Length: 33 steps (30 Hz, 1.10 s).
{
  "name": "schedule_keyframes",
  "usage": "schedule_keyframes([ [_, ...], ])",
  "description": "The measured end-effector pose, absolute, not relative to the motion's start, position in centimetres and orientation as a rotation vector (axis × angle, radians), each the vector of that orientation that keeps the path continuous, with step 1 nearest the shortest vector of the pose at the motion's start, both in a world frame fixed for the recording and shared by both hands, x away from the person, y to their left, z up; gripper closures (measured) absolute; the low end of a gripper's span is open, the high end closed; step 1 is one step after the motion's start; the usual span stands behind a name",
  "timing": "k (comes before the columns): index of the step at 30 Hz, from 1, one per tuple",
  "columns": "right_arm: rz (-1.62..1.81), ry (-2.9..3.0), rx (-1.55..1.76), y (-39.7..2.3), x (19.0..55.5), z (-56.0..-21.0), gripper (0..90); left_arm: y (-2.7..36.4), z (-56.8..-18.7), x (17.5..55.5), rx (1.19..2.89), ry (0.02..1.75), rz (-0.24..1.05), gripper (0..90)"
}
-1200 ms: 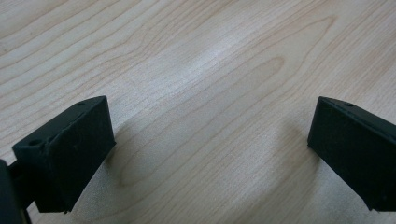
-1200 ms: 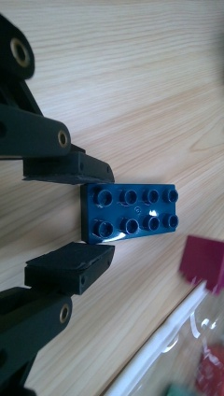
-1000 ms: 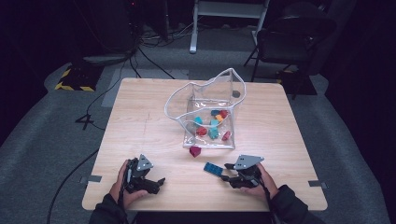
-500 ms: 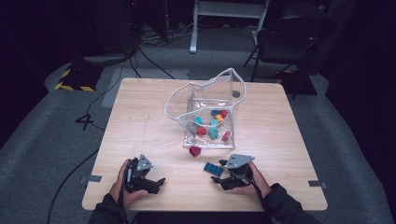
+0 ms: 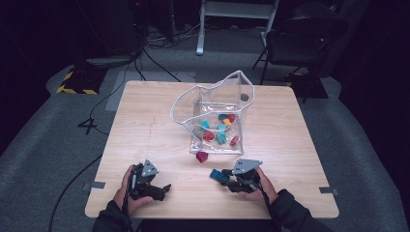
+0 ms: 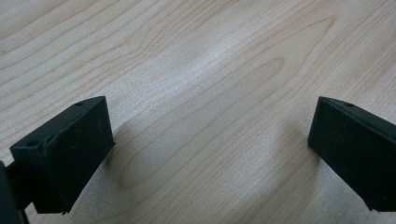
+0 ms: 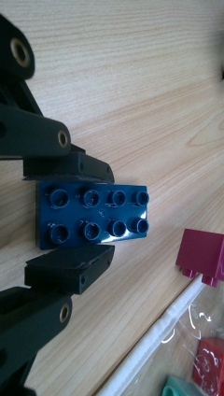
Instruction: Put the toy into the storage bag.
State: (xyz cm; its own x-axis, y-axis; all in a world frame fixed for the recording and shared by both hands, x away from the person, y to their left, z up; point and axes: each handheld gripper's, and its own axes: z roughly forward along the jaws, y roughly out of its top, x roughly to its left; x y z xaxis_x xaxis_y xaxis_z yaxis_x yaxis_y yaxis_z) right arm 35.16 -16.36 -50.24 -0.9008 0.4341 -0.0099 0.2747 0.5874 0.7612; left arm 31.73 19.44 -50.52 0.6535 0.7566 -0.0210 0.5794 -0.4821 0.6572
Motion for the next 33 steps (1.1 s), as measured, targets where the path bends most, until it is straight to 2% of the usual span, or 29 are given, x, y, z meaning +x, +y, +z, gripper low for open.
schedule_keyframes([
  [12,1.205,2.574,0.630,-18.6,35.2,-49.1,59.4,19.4,-50.5,31.7,2.231,1.031,0.360,0.2],
  [23,1.292,2.480,0.657,-21.1,35.2,-45.9,59.4,19.4,-50.5,31.8,2.232,1.033,0.362,0.2],
  [33,1.326,2.398,0.656,-21.5,35.1,-42.5,59.4,19.5,-50.5,31.8,2.232,1.032,0.363,0.2],
])
